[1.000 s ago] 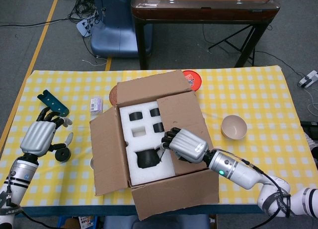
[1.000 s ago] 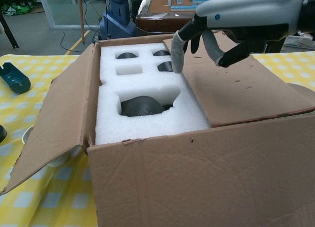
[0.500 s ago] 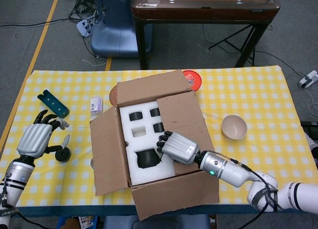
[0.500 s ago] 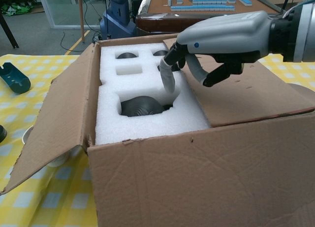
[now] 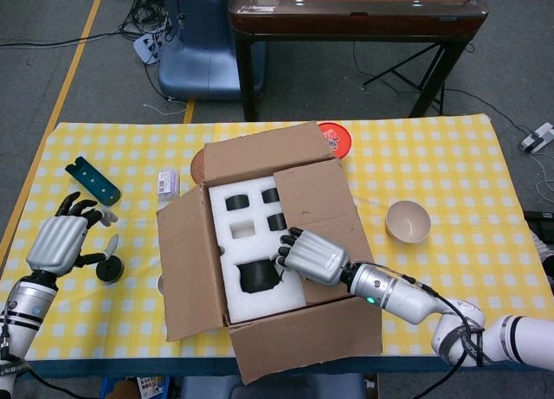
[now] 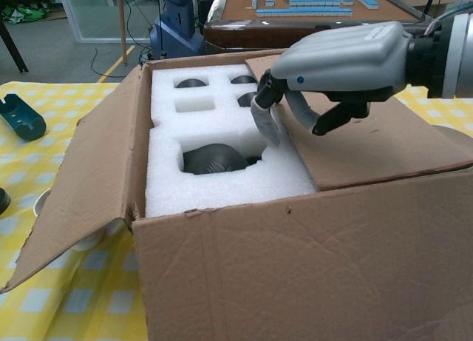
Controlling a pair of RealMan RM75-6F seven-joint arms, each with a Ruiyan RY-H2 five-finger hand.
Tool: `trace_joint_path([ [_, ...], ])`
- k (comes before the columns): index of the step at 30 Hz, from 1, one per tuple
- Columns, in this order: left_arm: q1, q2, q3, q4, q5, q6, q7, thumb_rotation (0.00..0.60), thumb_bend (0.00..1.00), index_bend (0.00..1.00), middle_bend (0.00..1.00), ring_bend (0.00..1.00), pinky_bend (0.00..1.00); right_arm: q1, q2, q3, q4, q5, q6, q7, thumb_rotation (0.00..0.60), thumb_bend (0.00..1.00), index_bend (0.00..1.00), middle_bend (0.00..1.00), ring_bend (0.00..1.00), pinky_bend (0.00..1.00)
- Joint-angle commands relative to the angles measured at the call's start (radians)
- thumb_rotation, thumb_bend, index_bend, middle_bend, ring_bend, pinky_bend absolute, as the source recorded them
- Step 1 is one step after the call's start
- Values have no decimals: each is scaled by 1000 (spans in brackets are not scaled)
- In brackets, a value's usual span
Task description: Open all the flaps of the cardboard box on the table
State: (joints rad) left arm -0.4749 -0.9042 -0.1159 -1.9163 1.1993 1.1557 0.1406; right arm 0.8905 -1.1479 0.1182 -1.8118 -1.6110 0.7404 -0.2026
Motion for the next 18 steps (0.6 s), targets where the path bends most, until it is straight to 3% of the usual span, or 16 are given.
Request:
trace_joint_path([
  [1,1,-2,-3,4,3,-3,-4,333,444,438,401,178,0,-1,3,-2,5,-12,19,-3,600,1000,485,462,231,244],
  [18,-5,-1,-27,24,-10,-24,-11,331,444,439,401,178,0,-22,49,5,15,-61,142,11,600,1000,504,524,238,242],
])
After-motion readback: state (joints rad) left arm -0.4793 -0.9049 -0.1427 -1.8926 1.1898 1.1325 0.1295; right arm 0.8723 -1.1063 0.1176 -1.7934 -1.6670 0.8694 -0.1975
